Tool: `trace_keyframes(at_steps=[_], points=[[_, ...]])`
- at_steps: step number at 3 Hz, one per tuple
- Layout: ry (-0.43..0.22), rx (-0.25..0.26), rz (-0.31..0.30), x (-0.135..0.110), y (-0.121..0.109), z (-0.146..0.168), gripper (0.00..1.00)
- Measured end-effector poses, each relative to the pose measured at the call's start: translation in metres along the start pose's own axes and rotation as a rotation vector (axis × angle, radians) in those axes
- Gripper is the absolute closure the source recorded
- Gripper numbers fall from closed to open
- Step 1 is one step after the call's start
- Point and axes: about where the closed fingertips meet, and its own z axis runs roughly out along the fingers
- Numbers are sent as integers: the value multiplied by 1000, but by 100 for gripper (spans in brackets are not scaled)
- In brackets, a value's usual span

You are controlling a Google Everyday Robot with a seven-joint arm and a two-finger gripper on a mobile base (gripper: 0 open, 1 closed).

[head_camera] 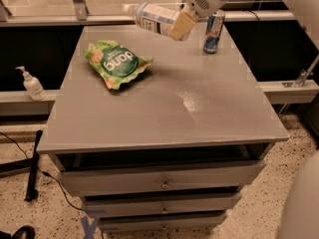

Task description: Move blue plastic bottle near green rice chip bag

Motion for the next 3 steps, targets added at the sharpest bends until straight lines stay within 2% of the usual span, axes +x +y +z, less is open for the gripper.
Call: trace_keyframes(at_steps=[1,2,3], points=[[-16,-27,7,-31,4,35,100],[-23,-57,21,-38,13,73,100],[-15,-76,36,-32,22,107,100]])
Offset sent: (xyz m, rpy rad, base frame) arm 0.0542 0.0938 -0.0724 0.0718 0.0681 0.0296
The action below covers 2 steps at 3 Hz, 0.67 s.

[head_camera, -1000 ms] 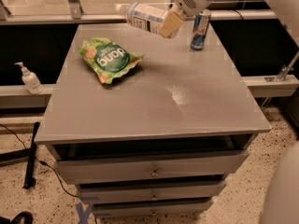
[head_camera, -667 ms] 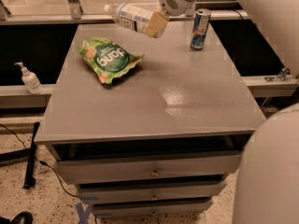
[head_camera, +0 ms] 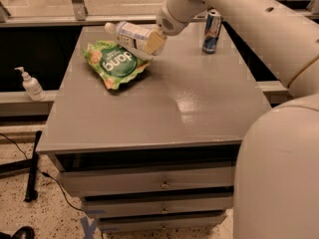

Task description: Move blue plastic bottle near green rice chip bag

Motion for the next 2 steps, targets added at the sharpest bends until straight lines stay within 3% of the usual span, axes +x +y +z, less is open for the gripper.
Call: trace_keyframes(at_steps=[2], points=[[55,18,25,43,-10,40,100]])
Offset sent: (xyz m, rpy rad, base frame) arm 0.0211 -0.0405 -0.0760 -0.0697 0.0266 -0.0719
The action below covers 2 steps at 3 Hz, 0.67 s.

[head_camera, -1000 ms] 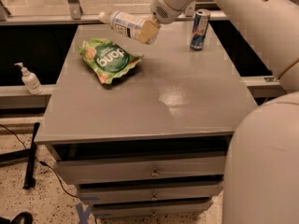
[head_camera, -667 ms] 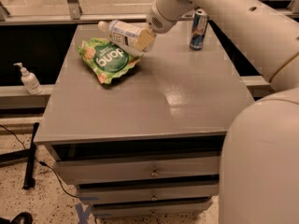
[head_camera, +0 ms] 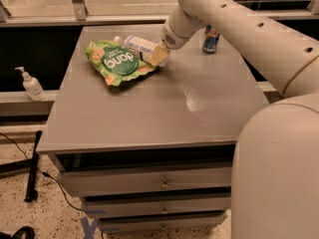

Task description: Move blue plastic bottle near green rice chip bag

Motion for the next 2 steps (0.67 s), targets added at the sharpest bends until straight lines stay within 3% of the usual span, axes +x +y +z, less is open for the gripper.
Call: trace_keyframes(at_steps=[2], points=[[13,6,3,8,-4,1,59]])
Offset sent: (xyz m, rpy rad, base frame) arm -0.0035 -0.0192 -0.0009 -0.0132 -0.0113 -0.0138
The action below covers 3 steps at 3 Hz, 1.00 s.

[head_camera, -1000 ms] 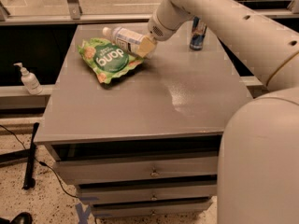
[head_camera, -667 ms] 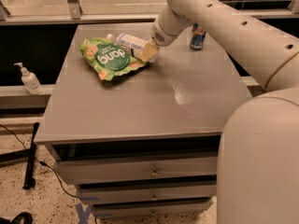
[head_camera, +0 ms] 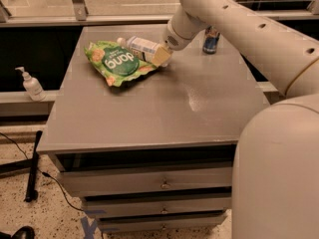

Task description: Move blue plastic bottle near green rice chip bag

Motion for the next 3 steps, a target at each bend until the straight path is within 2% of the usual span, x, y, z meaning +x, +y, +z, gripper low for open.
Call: trace_keyframes(at_steps=[2,3], points=[[-11,-5,-4,4,7,-12,12],[-27,-2,-13,7,12,-29,0]])
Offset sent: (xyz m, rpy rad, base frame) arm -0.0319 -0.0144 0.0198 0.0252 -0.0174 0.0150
